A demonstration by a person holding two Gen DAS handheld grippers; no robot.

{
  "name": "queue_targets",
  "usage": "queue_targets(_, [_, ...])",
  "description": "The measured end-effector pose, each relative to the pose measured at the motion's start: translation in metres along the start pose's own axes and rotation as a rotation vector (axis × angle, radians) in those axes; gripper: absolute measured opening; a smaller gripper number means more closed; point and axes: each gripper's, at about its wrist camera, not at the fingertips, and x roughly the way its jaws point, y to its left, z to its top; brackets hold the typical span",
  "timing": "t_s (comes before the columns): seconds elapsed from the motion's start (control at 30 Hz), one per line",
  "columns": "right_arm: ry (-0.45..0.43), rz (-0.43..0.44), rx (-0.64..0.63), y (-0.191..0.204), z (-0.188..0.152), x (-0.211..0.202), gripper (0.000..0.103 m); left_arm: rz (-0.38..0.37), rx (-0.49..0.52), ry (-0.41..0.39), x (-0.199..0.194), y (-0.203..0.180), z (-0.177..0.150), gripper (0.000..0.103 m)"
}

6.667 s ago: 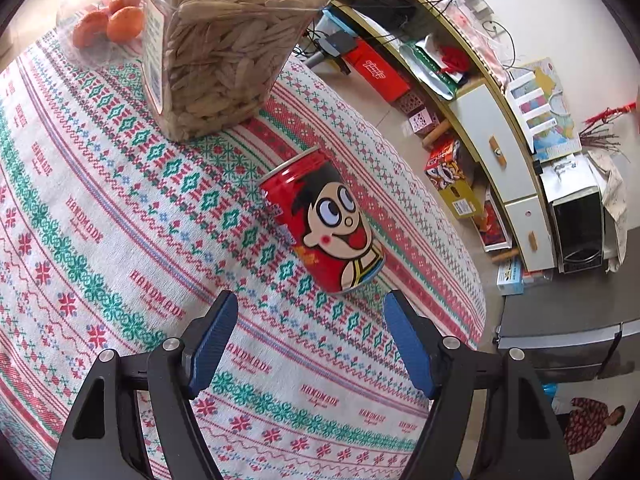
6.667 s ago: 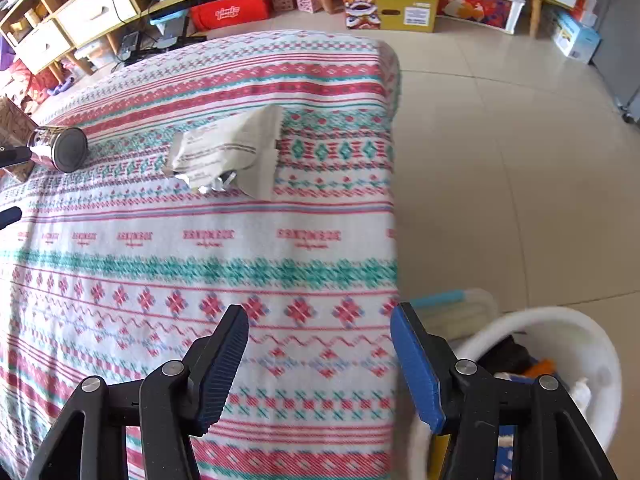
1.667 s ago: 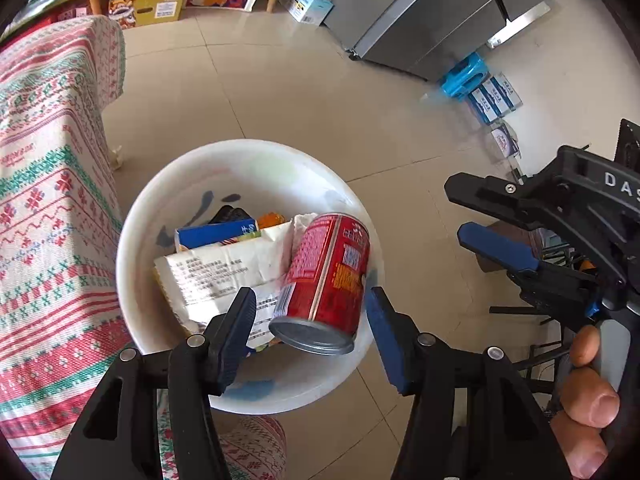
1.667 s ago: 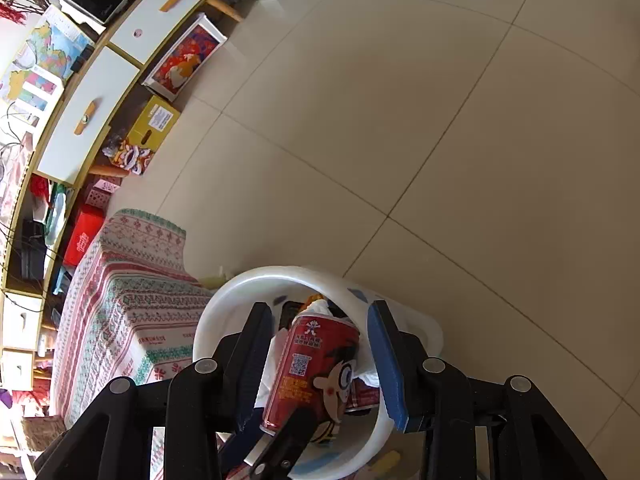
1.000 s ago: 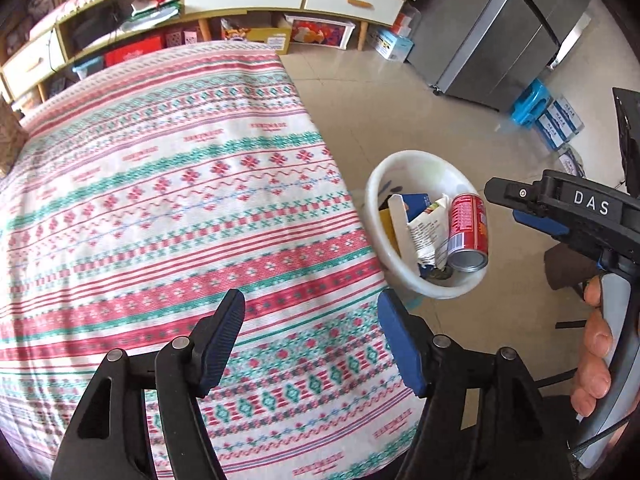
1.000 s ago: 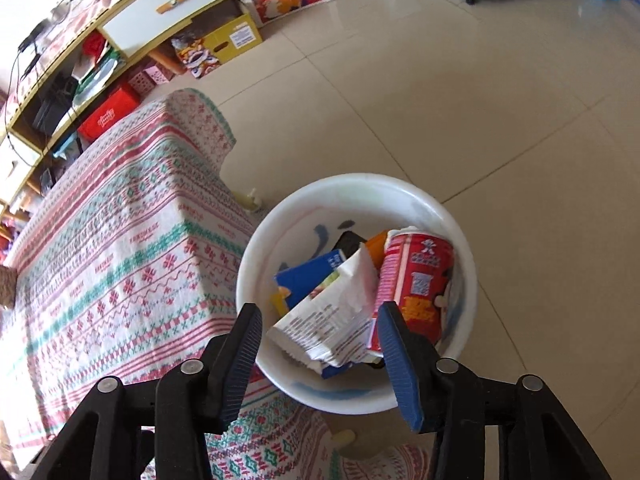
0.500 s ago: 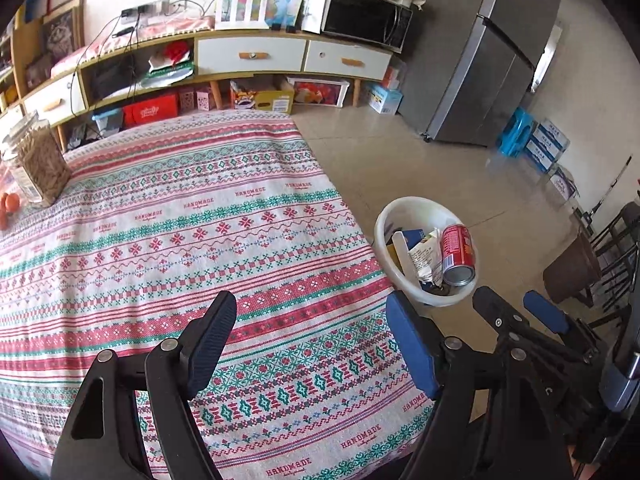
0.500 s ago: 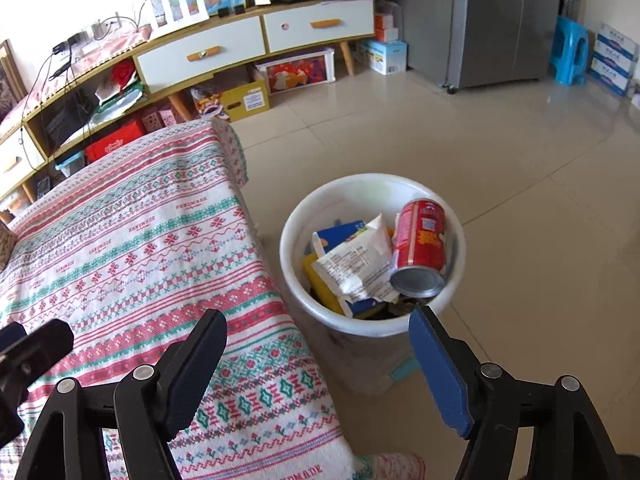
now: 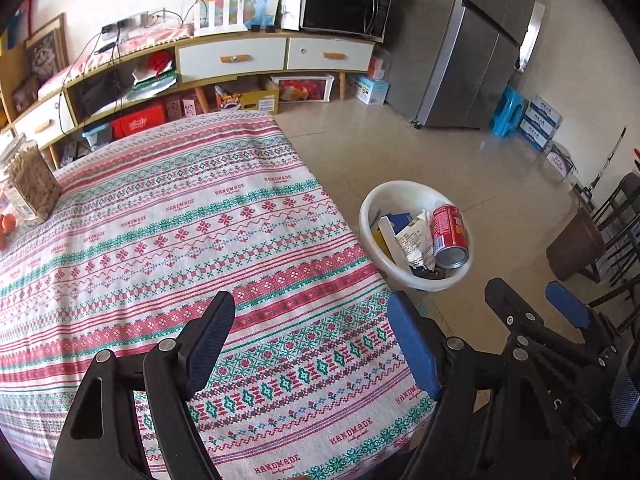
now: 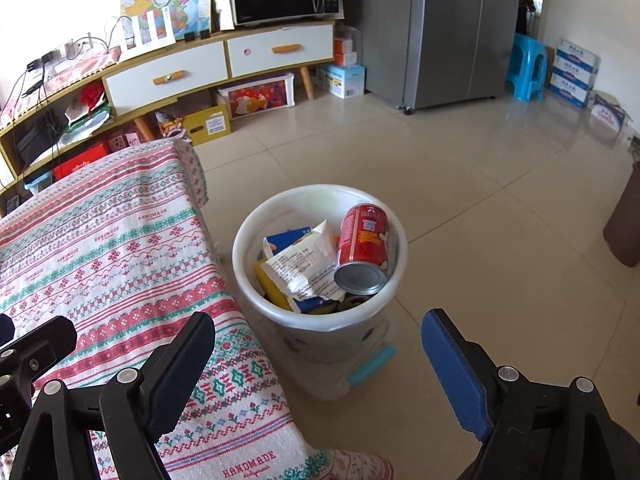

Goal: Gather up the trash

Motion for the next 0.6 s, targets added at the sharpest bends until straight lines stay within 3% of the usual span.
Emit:
queue_targets(0.37, [0.039, 0.008, -0.003, 0.0033, -0.0002, 0.0068, 0.09, 0.0, -0.027, 0.035, 0.0074, 0.0058, -0.0009, 0.087])
queue_targets(0.6, [0.055, -0.005, -0.003, 0.0024, -0.001, 0.0099, 0.096, -0.002, -0.033, 0.045, 0.0096, 0.0056, -0.0013, 0.093])
